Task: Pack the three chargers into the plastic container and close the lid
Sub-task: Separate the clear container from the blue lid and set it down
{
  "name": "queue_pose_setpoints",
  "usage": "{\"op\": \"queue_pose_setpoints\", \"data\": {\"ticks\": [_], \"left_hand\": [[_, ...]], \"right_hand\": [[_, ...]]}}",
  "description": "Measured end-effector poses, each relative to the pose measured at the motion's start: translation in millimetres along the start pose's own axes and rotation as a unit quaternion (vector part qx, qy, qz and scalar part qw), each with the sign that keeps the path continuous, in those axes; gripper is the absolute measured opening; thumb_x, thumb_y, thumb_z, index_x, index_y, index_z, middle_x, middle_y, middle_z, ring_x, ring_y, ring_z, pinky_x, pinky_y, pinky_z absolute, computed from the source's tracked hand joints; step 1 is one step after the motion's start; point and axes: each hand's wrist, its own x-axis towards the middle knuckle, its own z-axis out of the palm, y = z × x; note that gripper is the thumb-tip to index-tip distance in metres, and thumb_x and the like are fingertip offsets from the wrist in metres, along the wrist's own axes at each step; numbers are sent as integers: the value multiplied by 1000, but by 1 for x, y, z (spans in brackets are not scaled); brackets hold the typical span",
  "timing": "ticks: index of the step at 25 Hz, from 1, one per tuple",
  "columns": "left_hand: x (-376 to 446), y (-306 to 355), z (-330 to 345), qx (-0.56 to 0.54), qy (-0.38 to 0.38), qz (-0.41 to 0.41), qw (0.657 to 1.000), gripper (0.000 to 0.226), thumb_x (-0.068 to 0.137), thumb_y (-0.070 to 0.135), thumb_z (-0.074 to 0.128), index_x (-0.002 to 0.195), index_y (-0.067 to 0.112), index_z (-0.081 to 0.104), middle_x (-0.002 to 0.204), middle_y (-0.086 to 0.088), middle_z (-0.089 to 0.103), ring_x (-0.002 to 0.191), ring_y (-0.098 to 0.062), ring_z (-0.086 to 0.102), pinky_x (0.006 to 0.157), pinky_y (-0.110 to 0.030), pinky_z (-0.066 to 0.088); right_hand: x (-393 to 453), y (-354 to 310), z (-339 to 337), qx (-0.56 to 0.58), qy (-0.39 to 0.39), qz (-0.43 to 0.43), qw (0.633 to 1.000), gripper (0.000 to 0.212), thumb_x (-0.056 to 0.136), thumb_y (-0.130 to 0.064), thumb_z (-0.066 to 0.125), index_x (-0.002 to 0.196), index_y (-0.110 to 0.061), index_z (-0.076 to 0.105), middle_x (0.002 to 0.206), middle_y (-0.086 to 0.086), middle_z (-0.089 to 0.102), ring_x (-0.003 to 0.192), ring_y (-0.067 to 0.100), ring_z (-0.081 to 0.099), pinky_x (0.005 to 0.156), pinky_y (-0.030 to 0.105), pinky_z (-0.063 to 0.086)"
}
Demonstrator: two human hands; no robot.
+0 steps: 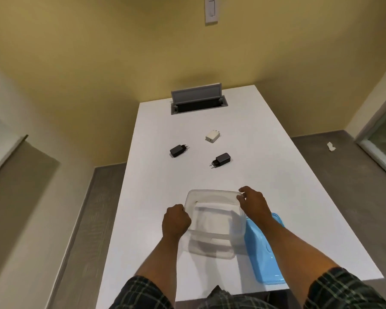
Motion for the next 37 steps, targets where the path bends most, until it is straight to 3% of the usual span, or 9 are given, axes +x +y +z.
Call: {"op": "queue_pose_setpoints", "data": {"ticks": [6,9,11,19,22,26,30,34,37], "left_hand": [[-16,-43,-14,-27,17,-79,996,17,82,7,44,79,3,60,82,-11,66,69,-28,56,60,-25,42],[-25,-61,-21,-27,13,-99,995,14,79,7,45,70,8,55,73,-7,61,66,-26,56,52,-23,38],[-32,-72,-24,-27,9,-113,993,14,77,7,45,65,12,49,69,-3,57,64,-25,55,48,-22,34],[-45,-90,-21,-51,-36,-160,985,9,70,13,47,71,9,55,79,-10,70,67,-27,61,58,-25,44],[-45,-91,-21,-55,-54,-169,983,21,70,16,48,79,3,61,83,-11,74,79,-29,71,64,-29,53],[-45,-96,-22,-37,-74,-171,982,26,72,17,47,84,2,64,84,-11,75,81,-29,73,74,-33,59],[-43,-98,-24,46,-63,-153,985,15,83,23,47,72,13,49,82,-5,65,71,-27,58,66,-27,44],[-33,-99,-31,73,-17,-115,991,26,98,33,44,101,13,60,111,-7,62,106,-30,63,84,-35,49],[-19,-98,-40,96,-2,-61,994,44,101,39,45,135,12,51,138,-9,50,124,-33,54,97,-42,47]], "right_hand": [[0,-37,40,-51,-69,-51,995,40,95,-9,51,133,-3,58,125,17,65,117,33,60,99,35,46],[-2,-47,55,-69,-121,-73,988,52,94,-3,49,145,-10,48,127,12,59,118,26,58,94,26,42],[-4,-52,66,-81,-141,-78,984,52,94,-3,49,145,-12,48,127,10,59,119,25,58,95,27,43],[-10,-46,84,-112,-173,-127,970,55,97,0,47,150,-11,40,138,11,55,125,27,54,104,28,41],[-10,-41,86,-123,-185,-132,966,58,96,2,47,151,-11,37,138,12,54,125,26,54,104,28,41],[-13,-34,90,-156,-199,-143,957,58,98,-3,48,153,-14,34,135,12,54,123,25,53,100,28,42],[-15,-32,92,-178,-206,-142,952,54,101,-19,48,153,-21,33,139,8,51,125,24,53,101,33,45],[-12,-40,90,-218,-142,-191,946,48,101,-34,48,148,-24,44,140,2,55,122,25,56,97,38,49],[-5,-49,86,-258,-90,-236,933,42,100,-33,50,141,-23,52,137,-1,59,119,25,57,93,38,49]]}}
